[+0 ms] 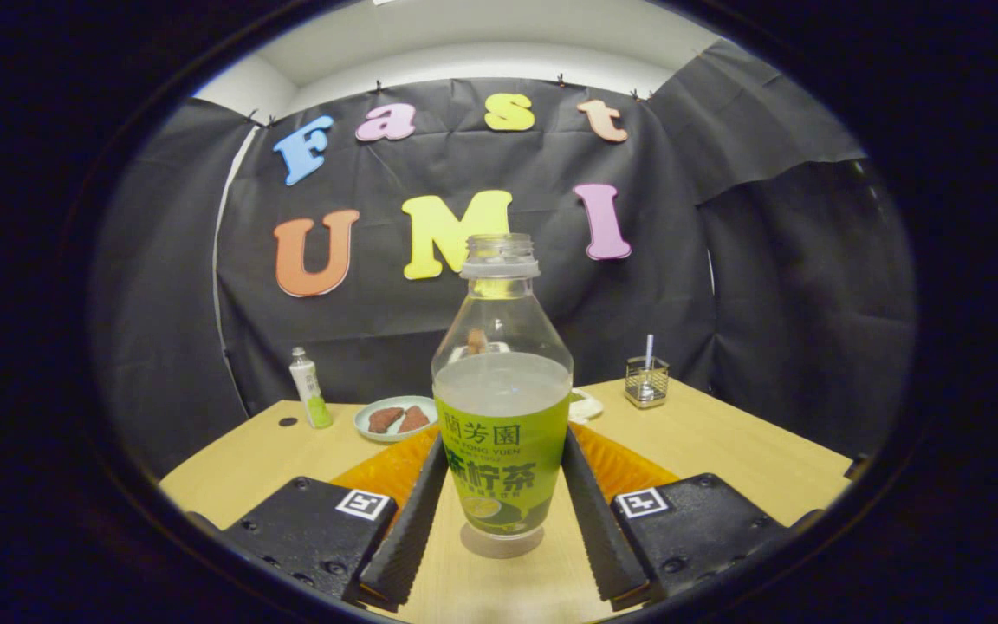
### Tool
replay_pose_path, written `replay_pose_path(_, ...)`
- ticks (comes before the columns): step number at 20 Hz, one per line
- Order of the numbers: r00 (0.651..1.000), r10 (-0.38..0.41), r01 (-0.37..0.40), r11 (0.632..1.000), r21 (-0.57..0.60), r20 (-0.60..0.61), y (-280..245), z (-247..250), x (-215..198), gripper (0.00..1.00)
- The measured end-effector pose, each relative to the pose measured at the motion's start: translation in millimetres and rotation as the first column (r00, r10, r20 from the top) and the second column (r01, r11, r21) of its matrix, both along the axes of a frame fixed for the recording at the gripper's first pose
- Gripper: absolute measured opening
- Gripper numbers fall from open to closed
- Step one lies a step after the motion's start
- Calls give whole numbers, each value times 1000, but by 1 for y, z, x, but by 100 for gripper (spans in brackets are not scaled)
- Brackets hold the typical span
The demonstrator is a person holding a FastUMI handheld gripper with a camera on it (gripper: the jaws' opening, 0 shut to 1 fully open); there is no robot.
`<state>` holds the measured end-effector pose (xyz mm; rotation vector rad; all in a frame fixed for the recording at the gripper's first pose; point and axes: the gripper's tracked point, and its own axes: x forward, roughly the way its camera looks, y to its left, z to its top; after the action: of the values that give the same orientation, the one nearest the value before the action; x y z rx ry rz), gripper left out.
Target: Take the bottle from table, then pour the juice into the cup, finally place the bottle on the coaster
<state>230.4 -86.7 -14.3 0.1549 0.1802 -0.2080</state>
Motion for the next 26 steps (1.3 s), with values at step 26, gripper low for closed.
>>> replay_pose_path(26,988,50,-54,998,-24,-145,12,-105,65,83)
